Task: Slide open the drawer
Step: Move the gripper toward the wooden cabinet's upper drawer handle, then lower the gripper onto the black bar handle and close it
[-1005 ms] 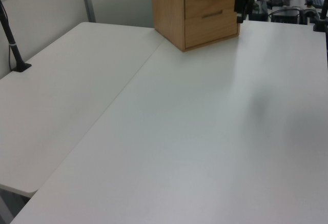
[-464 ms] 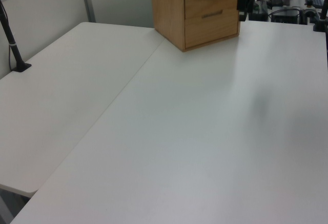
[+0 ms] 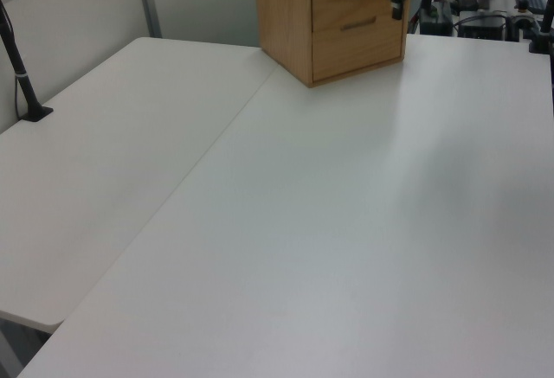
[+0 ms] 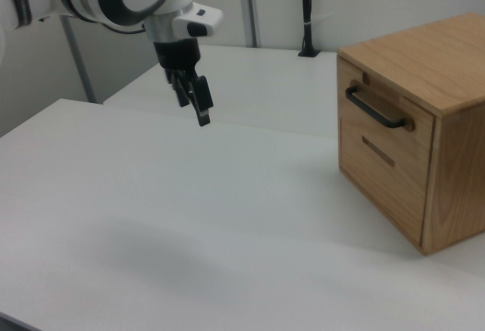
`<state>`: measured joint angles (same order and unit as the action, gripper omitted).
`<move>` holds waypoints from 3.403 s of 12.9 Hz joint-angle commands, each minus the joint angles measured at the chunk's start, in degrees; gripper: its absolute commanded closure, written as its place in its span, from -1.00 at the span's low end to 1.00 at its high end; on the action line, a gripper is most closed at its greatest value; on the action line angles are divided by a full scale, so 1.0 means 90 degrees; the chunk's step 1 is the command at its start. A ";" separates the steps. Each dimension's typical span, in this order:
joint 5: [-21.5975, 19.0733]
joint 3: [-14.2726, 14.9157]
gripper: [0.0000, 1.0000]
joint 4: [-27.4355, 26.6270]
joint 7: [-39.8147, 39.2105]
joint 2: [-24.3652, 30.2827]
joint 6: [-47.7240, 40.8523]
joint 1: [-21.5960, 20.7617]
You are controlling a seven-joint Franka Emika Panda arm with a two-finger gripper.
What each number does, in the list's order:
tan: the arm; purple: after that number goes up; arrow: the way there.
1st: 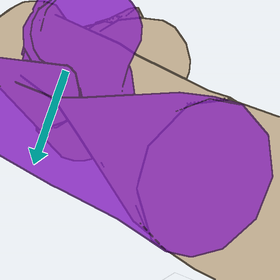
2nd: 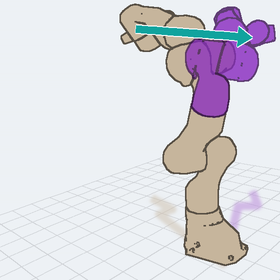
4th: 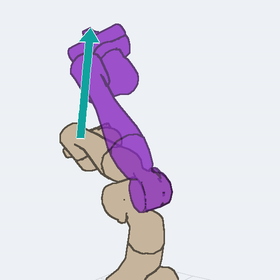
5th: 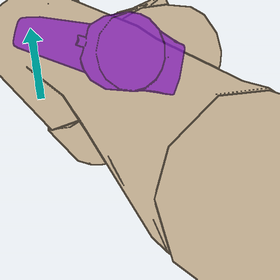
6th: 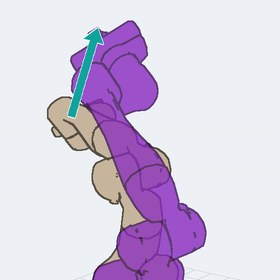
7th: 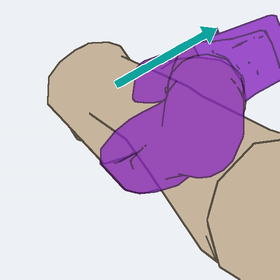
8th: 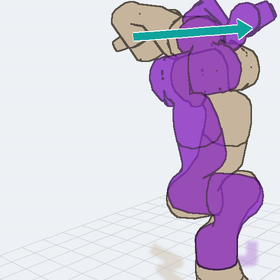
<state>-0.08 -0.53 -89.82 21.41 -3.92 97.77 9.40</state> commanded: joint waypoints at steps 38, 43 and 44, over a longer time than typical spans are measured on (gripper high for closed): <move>0.2899 0.0947 -0.24 0.1006 -0.7037 -0.2455 0.5562 0.0684; 0.3378 0.0996 0.36 0.1025 -0.7057 -0.2455 0.5747 0.0713; 0.3523 0.1044 0.39 0.1025 -0.7057 -0.2455 0.5758 0.0713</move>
<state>29.05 7.76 -81.23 -41.23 -25.61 147.47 15.77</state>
